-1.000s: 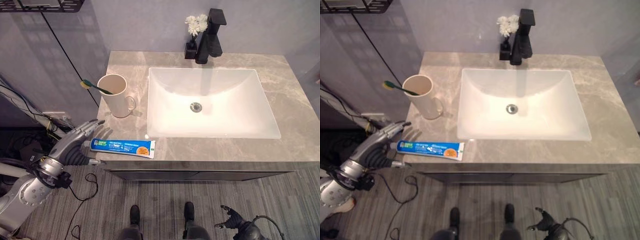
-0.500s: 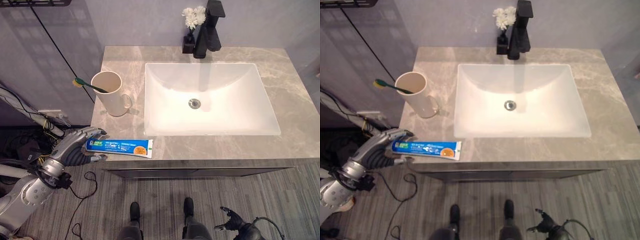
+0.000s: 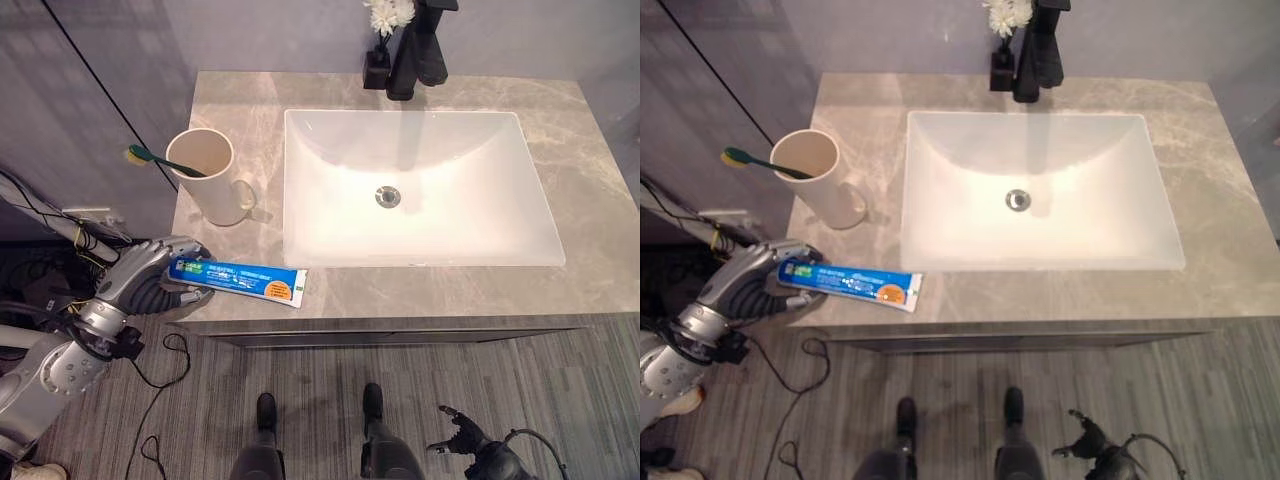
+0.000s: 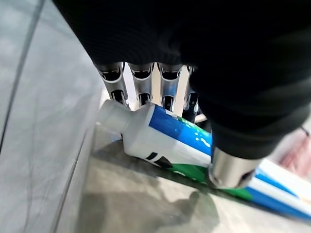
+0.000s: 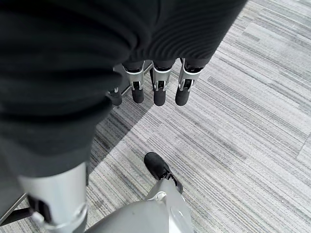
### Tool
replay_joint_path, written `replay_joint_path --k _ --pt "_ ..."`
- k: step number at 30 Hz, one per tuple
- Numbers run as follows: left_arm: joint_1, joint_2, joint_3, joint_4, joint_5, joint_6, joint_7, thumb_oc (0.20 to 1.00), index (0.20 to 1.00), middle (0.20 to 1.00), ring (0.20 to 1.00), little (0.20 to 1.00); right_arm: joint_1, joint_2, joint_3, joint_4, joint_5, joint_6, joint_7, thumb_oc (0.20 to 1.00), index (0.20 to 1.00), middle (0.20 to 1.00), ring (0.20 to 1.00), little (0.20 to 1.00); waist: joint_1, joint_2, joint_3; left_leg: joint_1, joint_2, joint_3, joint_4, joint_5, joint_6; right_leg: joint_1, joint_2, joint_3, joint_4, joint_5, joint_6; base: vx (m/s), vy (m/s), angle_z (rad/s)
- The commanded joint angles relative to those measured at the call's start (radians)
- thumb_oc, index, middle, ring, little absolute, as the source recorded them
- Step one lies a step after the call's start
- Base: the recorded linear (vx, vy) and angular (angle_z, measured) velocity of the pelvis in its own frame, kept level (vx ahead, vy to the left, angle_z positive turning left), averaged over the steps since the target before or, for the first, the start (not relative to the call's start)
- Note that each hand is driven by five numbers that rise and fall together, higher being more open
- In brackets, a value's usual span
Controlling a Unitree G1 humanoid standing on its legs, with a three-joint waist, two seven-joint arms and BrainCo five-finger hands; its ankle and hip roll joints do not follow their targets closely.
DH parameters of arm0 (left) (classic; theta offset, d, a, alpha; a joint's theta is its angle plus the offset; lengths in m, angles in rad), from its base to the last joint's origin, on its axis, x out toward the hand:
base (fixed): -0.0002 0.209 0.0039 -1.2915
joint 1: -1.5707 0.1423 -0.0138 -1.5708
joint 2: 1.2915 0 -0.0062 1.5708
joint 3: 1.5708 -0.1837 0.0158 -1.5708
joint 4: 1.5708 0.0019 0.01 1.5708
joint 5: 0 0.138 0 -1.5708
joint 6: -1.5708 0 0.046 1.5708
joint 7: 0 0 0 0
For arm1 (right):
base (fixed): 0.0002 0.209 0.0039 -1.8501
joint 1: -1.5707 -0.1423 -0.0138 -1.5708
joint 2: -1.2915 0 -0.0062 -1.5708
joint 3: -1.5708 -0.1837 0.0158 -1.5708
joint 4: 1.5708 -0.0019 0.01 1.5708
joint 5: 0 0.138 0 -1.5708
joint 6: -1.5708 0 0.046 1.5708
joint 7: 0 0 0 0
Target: Put brush and paste in cup on sink, flatten towel.
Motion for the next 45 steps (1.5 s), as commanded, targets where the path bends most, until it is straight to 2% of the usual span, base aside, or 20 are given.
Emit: replay_joint_path --k 1,4,5,6,7,8,12,16,20,27,29,34,36,41,45 --pt "0.019 0.02 -0.05 0.008 0.072 -0.028 -0.011 0.514 0.514 0.514 0.514 0.514 -0.006 -0.047 0.015 -0.017 0.011 -0.019 -0.024 1.0 1.0 1.0 1.0 1.0 -0.016 -0.032 -0.009 -0.064 0.017 -0.016 0.057 -0.01 0.001 -0.04 -0.067 0.044 0.008 0.045 0.059 0.0 0.0 0.0" --pt "0.008 0.044 -0.068 0.009 0.105 -0.032 -0.013 0.448 0.448 0.448 0.448 0.448 -0.009 -0.048 0.012 -0.007 0.011 -0.022 -0.029 1.0 1.0 1.0 1.0 1.0 -0.017 -0.032 -0.007 -0.068 0.018 -0.014 0.057 -0.009 0.001 -0.046 -0.066 0.047 0.007 0.048 0.06 -0.01 -0.002 -0.01" --pt "0.006 0.058 -0.074 0.007 0.123 -0.035 -0.015 0.395 0.395 0.395 0.395 0.395 -0.01 -0.05 0.01 -0.002 0.012 -0.024 -0.031 1.0 1.0 1.0 1.0 1.0 -0.017 -0.032 -0.007 -0.069 0.021 -0.015 0.057 -0.008 0.001 -0.048 -0.065 0.048 0.007 0.048 0.06 0.0 0.0 0.0" --pt "-0.002 0.077 -0.095 0.015 0.158 -0.042 -0.017 0.253 0.253 0.253 0.253 0.253 -0.013 -0.049 0.008 0.009 0.013 -0.028 -0.036 1.0 1.0 1.0 1.0 1.0 -0.021 -0.033 -0.008 -0.067 0.023 -0.012 0.056 -0.008 0.0 -0.048 -0.064 0.05 0.007 0.048 0.059 0.02 -0.014 -0.04" --pt "-0.005 0.09 -0.103 0.011 0.174 -0.044 -0.021 0.253 0.253 0.253 0.253 0.253 -0.013 -0.049 0.006 0.016 0.013 -0.029 -0.038 1.0 1.0 1.0 1.0 1.0 -0.023 -0.032 -0.011 -0.065 0.024 -0.011 0.056 -0.008 -0.001 -0.047 -0.064 0.051 0.007 0.047 0.059 0.02 -0.01 -0.05" --pt "-0.008 0.097 -0.115 0.016 0.19 -0.047 -0.023 0.2 0.2 0.2 0.2 0.2 -0.013 -0.045 0.003 0.03 0.016 -0.03 -0.04 1.0 1.0 1.0 1.0 1.0 -0.025 -0.032 -0.014 -0.061 0.025 -0.01 0.055 -0.009 -0.001 -0.044 -0.063 0.051 0.007 0.046 0.059 0.03 -0.008 -0.04" --pt "-0.034 0.104 -0.163 0.03 0.216 -0.055 -0.03 0.2 0.2 0.2 0.2 0.2 -0.008 -0.037 -0.015 0.053 0.028 -0.032 -0.044 1.0 1.0 1.0 1.0 1.0 -0.029 -0.035 -0.029 -0.045 0.03 -0.007 0.046 -0.01 -0.004 -0.032 -0.06 0.052 0.007 0.038 0.06 0.03 -0.017 -0.08" --pt "-0.069 0.064 -0.191 0.035 0.198 -0.052 -0.026 0.2 0.2 0.2 0.2 0.2 0.006 0.007 -0.088 0.197 0.098 -0.023 -0.07 1.0 1.0 1.0 1.0 1.0 -0.027 -0.032 -0.074 -0.008 0.038 -0.012 0.012 -0.005 -0.013 0.002 -0.054 0.038 0.006 0.029 0.061 0.08 -0.032 0.0" --pt "-0.153 0.003 -0.193 0.041 0.188 -0.036 0.012 0.2 0.2 0.2 0.2 0.2 0.032 0.046 -0.276 0.359 0.272 -0.008 -0.1 1.0 1.0 1.0 1.0 1.0 -0.041 -0.023 -0.149 0.03 0.051 -0.027 0.003 -0.008 -0.023 0.066 -0.05 0.001 0.005 0.018 0.062 0.08 -0.033 0.14" --pt "-0.22 -0.047 -0.167 0.041 0.186 -0.013 0.035 0.2 0.2 0.2 0.2 0.2 0.034 0.025 -0.452 0.407 0.46 -0.013 -0.128 1.0 1.0 1.0 1.0 1.0 -0.059 -0.016 -0.199 0.092 0.056 -0.026 0.003 -0.024 -0.027 0.13 -0.044 -0.009 0.006 -0.002 0.061 0.04 -0.004 0.06" --pt "-0.254 -0.06 -0.146 0.035 0.206 -0.006 0.061 0.2 0.2 0.2 0.2 0.2 0.033 0.007 -0.508 0.329 0.535 -0.039 -0.152 1.0 1.0 1.0 1.0 1.0 -0.074 -0.016 -0.221 0.11 0.058 -0.019 0.003 -0.027 -0.029 0.145 -0.041 -0.003 0.006 -0.008 0.06 0.01 -0.004 -0.02" --pt "-0.319 -0.073 -0.133 0.002 0.25 -0.005 0.106 0.2 0.2 0.2 0.2 0.2 0.052 -0.033 -0.579 0.171 0.527 -0.066 -0.221 1.0 1.0 1.0 1.0 1.0 -0.09 -0.011 -0.241 0.13 0.061 -0.01 0.003 -0.032 -0.031 0.159 -0.038 0.005 0.007 -0.013 0.058 0.01 -0.003 -0.05" --pt "-0.357 -0.073 -0.114 -0.041 0.298 -0.004 0.141 0.2 0.2 0.2 0.2 0.2 0.088 -0.075 -0.646 -0.034 0.46 -0.074 -0.295 1.0 1.0 1.0 1.0 1.0 -0.108 -0.009 -0.251 0.135 0.063 -0.003 0.003 -0.025 -0.03 0.16 -0.038 0.012 0.01 -0.008 0.055 0.01 0.006 -0.06" --pt "-0.427 -0.063 -0.105 -0.073 0.378 -0.007 0.199 0.2 0.2 0.2 0.2 0.2 0.129 -0.128 -0.762 -0.249 0.308 -0.061 -0.41 1.0 1.0 1.0 1.0 1.0 -0.126 0.003 -0.27 0.152 0.065 -0.001 0.003 -0.042 -0.029 0.176 -0.038 0.013 0.01 -0.021 0.058 0.02 0.007 -0.03" --pt "-0.496 -0.036 -0.078 -0.084 0.462 0.019 0.248 0.2 0.2 0.2 0.2 0.2 0.15 -0.205 -0.851 -0.529 0.06 -0.015 -0.494 1.0 1.0 1.0 1.0 1.0 -0.141 0.012 -0.285 0.16 0.064 0.002 0.003 -0.046 -0.026 0.177 -0.036 0.019 0.013 -0.022 0.059 0.01 0.005 -0.01"
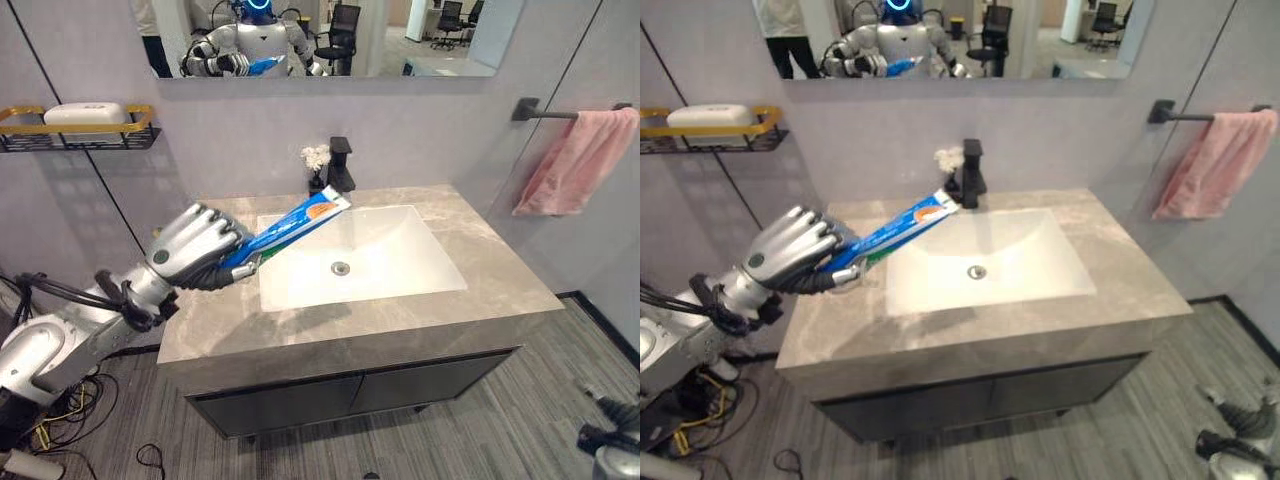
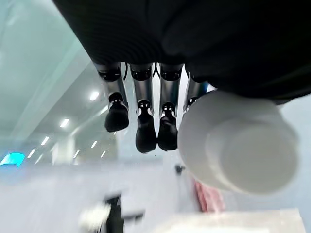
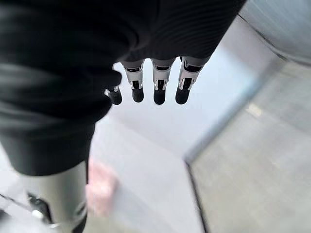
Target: Put brush and paste in cup on sink, flatten towel.
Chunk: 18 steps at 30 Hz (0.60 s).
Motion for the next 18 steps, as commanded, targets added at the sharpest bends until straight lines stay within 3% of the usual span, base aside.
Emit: replay_joint_path --k 1,2,3,6,11,12,14,15,18 --pt "-0.112 0.036 0.095 -0.009 0.057 0.027 0.103 0.2 0.2 0.2 0.2 0.2 -0.068 -0.137 -0.026 -0.055 -0.245 -0.001 -0.087 1.0 1.0 1.0 1.0 1.0 -0.013 -0.016 -0.012 -0.004 0.042 -0.001 0.01 -0.021 -0.015 0.015 -0.051 0.018 0.014 0.002 0.063 0.01 0.017 -0.13" --pt "-0.124 0.046 0.11 -0.011 0.07 0.034 0.11 0.2 0.2 0.2 0.2 0.2 -0.071 -0.156 -0.042 -0.109 -0.297 0.016 -0.092 1.0 1.0 1.0 1.0 1.0 -0.013 -0.016 -0.014 -0.003 0.042 -0.002 0.01 -0.022 -0.014 0.016 -0.051 0.02 0.014 0.002 0.063 0.0 0.021 -0.09" --pt "-0.187 0.078 0.118 -0.014 0.1 0.052 0.137 0.2 0.2 0.2 0.2 0.2 -0.147 -0.171 -0.021 -0.262 -0.275 -0.023 -0.066 1.0 1.0 1.0 1.0 1.0 -0.014 -0.014 -0.021 -0.002 0.042 0.001 0.01 -0.021 -0.013 0.017 -0.05 0.023 0.014 0.001 0.062 -0.01 0.02 -0.05" --pt "-0.282 0.117 0.079 0.002 0.099 0.069 0.148 0.2 0.2 0.2 0.2 0.2 -0.23 -0.206 0.065 -0.326 -0.17 -0.086 0.009 1.0 1.0 1.0 1.0 1.0 -0.008 -0.014 -0.026 0.002 0.041 0.003 0.01 -0.02 -0.014 0.019 -0.05 0.024 0.014 0.001 0.061 -0.01 0.007 -0.06" --pt "-0.429 0.156 -0.01 0.042 0.083 0.099 0.153 0.2 0.2 0.2 0.2 0.2 -0.366 -0.177 0.261 -0.389 0.222 -0.19 0.188 1.0 1.0 1.0 1.0 1.0 0.018 -0.024 -0.028 0.0 0.039 0.007 0.01 -0.014 -0.016 0.022 -0.051 0.023 0.009 0.003 0.059 0.0 0.004 -0.01" --pt "-0.445 0.161 -0.024 0.048 0.082 0.1 0.154 0.2 0.2 0.2 0.2 0.2 -0.374 -0.178 0.263 -0.379 0.235 -0.194 0.196 1.0 1.0 1.0 1.0 1.0 0.016 -0.028 -0.027 0.0 0.039 0.007 0.01 -0.014 -0.016 0.022 -0.051 0.023 0.008 0.003 0.059 -0.03 0.0 0.04" --pt "-0.522 0.16 -0.073 0.077 0.067 0.129 0.17 0.2 0.2 0.2 0.2 0.2 -0.465 -0.131 0.42 -0.384 0.476 -0.208 0.278 1.0 1.0 1.0 1.0 1.0 0.041 -0.034 -0.024 -0.004 0.04 0.007 0.01 -0.008 -0.019 0.021 -0.052 0.019 0.007 0.005 0.057 -0.01 0.0 0.02" --pt "-0.531 0.162 -0.082 0.082 0.067 0.13 0.171 0.2 0.2 0.2 0.2 0.2 -0.47 -0.131 0.422 -0.378 0.484 -0.21 0.283 1.0 1.0 1.0 1.0 1.0 0.039 -0.036 -0.023 -0.004 0.04 0.007 0.01 -0.008 -0.019 0.021 -0.052 0.019 0.007 0.005 0.057 0.0 0.0 0.0" --pt "-0.612 0.14 -0.152 0.098 0.047 0.157 0.181 0.2 0.2 0.2 0.2 0.2 -0.597 -0.08 0.579 -0.359 0.638 -0.196 0.329 1.0 1.0 1.0 1.0 1.0 0.065 -0.045 -0.019 -0.009 0.04 0.003 0.01 -0.003 -0.021 0.022 -0.055 0.014 0.006 0.005 0.055 0.0 0.005 0.03"
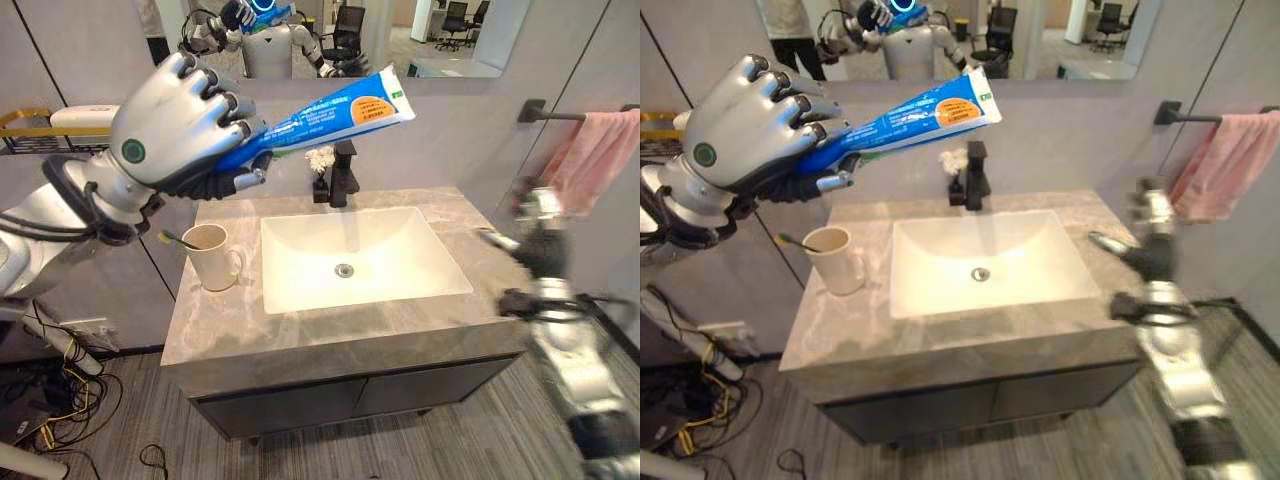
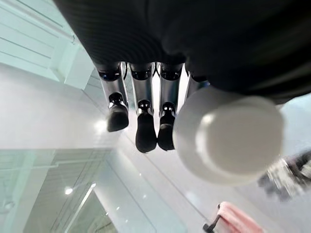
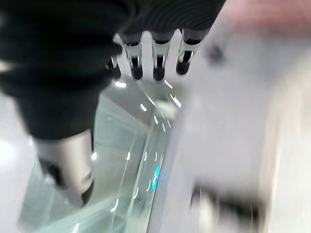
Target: Put brush and paste in cup on sink, flatten towel.
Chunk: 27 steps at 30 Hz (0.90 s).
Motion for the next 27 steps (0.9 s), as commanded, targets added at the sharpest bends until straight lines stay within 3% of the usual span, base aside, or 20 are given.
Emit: replay_joint_path --k 1,3,12,27 --pt "-0.132 0.018 0.019 0.032 -0.061 0.09 0.063 0.2 0.2 0.2 0.2 0.2 -0.149 -0.025 -0.003 -0.014 0.16 -0.068 0.039 1.0 1.0 1.0 1.0 1.0 0.019 -0.035 -0.012 -0.02 0.034 -0.011 0.006 -0.003 -0.02 0.019 -0.063 0.013 0.005 0.006 0.061 0.0 0.005 0.09" --pt "-0.184 -0.024 -0.012 0.012 -0.076 0.095 0.078 0.2 0.2 0.2 0.2 0.2 -0.292 0.095 0.114 -0.038 0.287 -0.094 0.093 1.0 1.0 1.0 1.0 1.0 0.049 -0.042 -0.002 -0.031 0.031 -0.019 0.006 -0.001 -0.021 0.02 -0.066 0.003 0.002 0.003 0.058 0.02 0.003 0.13" --pt "-0.16 -0.091 0.005 -0.028 -0.081 0.065 0.103 0.2 0.2 0.2 0.2 0.2 -0.471 0.286 0.212 -0.049 0.395 -0.165 0.133 1.0 1.0 1.0 1.0 1.0 0.087 -0.044 0.011 -0.051 0.026 -0.034 0.006 0.002 -0.022 0.017 -0.072 -0.013 0.0 -0.001 0.051 0.02 0.01 0.07" --pt "-0.088 -0.187 -0.033 -0.038 -0.082 0.025 0.082 0.2 0.2 0.2 0.2 0.2 -0.62 0.431 0.22 -0.135 0.402 -0.256 0.108 1.0 1.0 1.0 1.0 1.0 0.104 -0.037 0.006 -0.056 0.025 -0.04 0.006 0.0 -0.02 0.022 -0.069 -0.02 0.002 -0.015 0.039 0.02 -0.001 0.0"
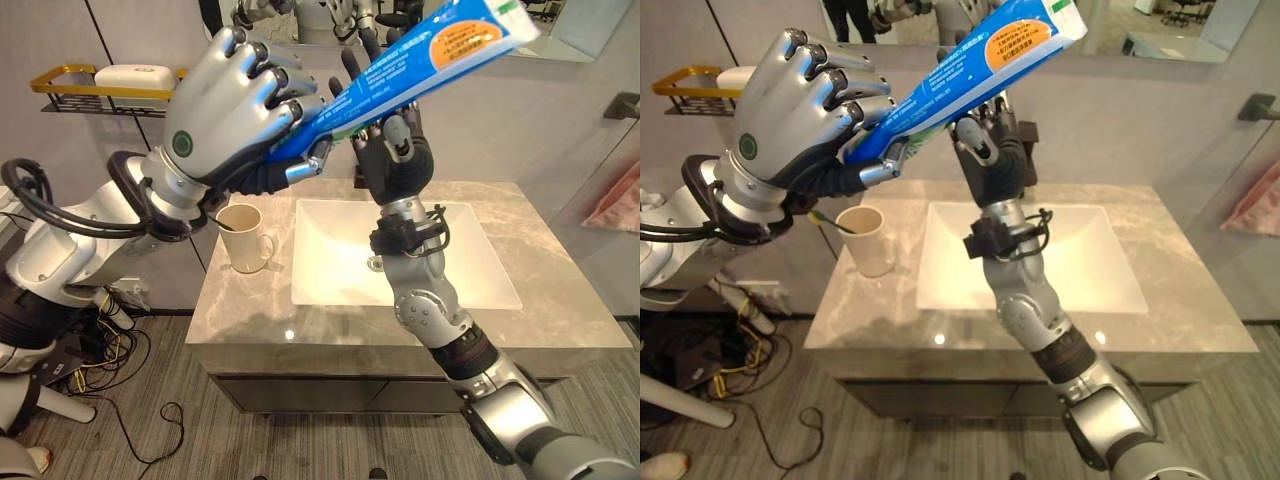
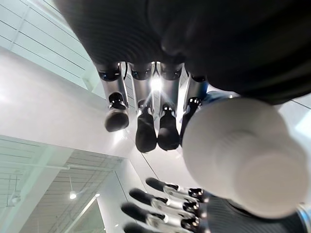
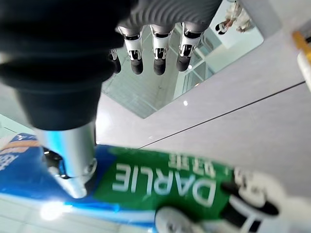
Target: Put brush and paste in cup on sink, flatten towel.
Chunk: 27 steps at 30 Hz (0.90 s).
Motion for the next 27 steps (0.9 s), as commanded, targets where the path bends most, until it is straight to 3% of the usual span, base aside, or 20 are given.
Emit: replay_joint_path --k 1,14,27 --pt "0.008 0.023 0.03 0.02 -0.045 0.004 0.009 0.2 0.2 0.2 0.2 0.2 -0.136 0.023 -0.019 -0.062 0.022 -0.07 0.015 1.0 1.0 1.0 1.0 1.0 0.006 -0.038 -0.04 -0.026 0.028 -0.012 0.005 0.0 -0.019 0.031 -0.063 0.012 0.002 -0.004 0.039 0.0 0.0 0.0" --pt "0.189 -0.063 0.202 -0.007 -0.131 0.007 -0.006 0.2 0.2 0.2 0.2 0.2 -0.012 -0.079 0.012 -0.137 0.046 -0.006 0.073 1.0 1.0 1.0 1.0 1.0 -0.014 -0.041 -0.041 -0.017 0.042 -0.002 0.005 0.001 -0.025 0.03 -0.05 0.021 0.003 -0.014 0.031 0.0 0.0 0.0" --pt "0.157 -0.056 0.157 -0.013 -0.127 0.003 -0.032 0.2 0.2 0.2 0.2 0.2 -0.014 -0.062 0.036 -0.125 0.075 -0.003 0.087 1.0 1.0 1.0 1.0 1.0 -0.022 -0.044 -0.047 -0.021 0.051 0.002 0.005 0.006 -0.028 0.019 -0.044 0.028 0.0 -0.011 0.029 0.0 0.0 0.0"
